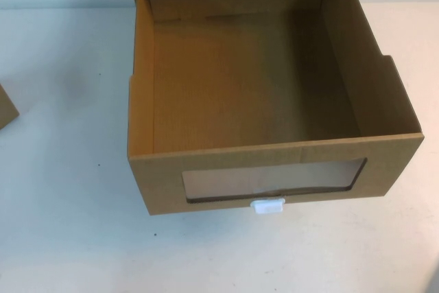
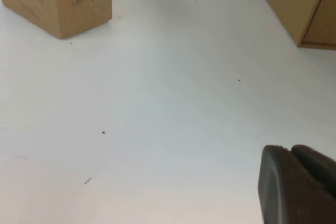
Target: Open the shoe box
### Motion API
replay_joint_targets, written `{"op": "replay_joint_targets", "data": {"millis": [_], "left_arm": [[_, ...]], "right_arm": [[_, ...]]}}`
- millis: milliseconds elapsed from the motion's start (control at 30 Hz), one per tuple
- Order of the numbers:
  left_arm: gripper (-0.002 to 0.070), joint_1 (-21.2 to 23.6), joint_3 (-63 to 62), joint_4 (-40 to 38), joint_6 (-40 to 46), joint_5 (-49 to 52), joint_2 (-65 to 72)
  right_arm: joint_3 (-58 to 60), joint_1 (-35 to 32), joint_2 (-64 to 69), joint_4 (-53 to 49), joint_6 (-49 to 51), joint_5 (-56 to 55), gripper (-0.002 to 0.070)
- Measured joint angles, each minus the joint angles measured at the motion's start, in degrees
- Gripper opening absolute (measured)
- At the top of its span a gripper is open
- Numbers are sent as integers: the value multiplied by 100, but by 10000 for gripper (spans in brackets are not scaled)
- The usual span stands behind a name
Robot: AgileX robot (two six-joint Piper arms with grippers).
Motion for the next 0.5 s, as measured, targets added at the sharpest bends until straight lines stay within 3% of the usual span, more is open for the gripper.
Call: {"op": "replay_joint_targets", "data": {"millis": [500], "left_arm": [[-4, 0, 0, 36, 11, 33, 0]], "right_arm": [[0, 0, -23, 0, 0, 0, -18]]}}
